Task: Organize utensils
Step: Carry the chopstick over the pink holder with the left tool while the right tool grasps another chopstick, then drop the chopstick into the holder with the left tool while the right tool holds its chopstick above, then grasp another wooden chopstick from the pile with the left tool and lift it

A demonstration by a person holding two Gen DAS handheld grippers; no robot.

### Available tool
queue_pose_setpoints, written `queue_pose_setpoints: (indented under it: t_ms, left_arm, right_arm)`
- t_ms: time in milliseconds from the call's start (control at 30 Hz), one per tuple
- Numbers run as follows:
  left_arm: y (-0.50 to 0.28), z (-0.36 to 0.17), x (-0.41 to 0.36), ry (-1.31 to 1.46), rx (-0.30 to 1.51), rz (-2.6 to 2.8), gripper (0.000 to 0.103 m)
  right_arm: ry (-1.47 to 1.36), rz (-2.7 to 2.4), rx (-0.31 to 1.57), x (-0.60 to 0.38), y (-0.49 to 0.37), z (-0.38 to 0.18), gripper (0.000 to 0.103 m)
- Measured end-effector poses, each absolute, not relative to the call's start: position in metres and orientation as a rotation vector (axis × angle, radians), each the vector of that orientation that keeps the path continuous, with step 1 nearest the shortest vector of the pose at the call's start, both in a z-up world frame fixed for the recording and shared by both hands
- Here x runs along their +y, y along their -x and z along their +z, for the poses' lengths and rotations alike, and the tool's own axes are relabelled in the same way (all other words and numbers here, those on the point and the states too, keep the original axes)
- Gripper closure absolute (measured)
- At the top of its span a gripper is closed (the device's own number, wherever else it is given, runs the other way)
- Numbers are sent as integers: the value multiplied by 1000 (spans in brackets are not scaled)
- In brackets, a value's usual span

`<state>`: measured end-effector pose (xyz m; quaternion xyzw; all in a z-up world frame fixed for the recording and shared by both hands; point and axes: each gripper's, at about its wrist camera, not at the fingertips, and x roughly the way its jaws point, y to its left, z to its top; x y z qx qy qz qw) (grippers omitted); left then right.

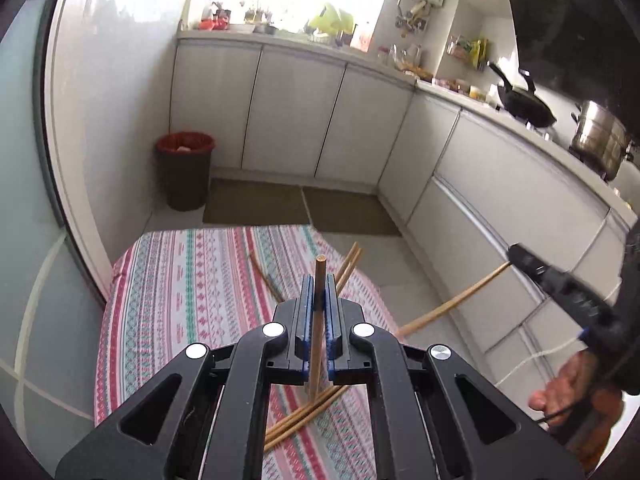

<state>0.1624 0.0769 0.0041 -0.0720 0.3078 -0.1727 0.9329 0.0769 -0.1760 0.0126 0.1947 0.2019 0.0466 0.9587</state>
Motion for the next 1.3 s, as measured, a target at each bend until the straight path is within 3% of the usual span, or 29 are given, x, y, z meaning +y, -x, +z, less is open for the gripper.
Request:
queue_pose_setpoints:
  t_ms: [167, 400, 600, 700, 767, 800, 933, 1033, 1300]
  left_arm:
    - [-176, 18, 63, 169, 553, -331, 98]
    - [-199, 12, 41, 144, 473, -249, 98]
    - [-209, 10, 44, 151, 502, -251, 98]
    - [-220, 6, 66, 209, 595, -211, 93]
    - [-245, -23, 93, 275, 769, -162, 66]
    - [-263, -54, 109, 296, 889, -120, 45]
    - [-302, -170, 168, 383, 1181, 147, 45]
    - [-312, -246, 204, 523, 1304, 279, 45]
    - [-336, -283, 226, 651, 1241, 435, 40]
  right_arm:
    - [-490, 124, 335, -198, -88, 38, 99]
    - [-540, 114, 303, -208, -108, 29, 98]
    - [-549, 109, 350, -206, -123, 14, 98]
    - [-553, 116, 346, -208, -124, 13, 98]
    - [-558, 124, 345, -209, -122, 13, 98]
    - [-559, 129, 346, -209, -122, 12, 98]
    - [-573, 150, 356, -211, -121, 9, 99]
    - [-588, 160, 358, -214, -120, 9, 98]
    - [-614, 160, 368, -226, -123, 4, 98]
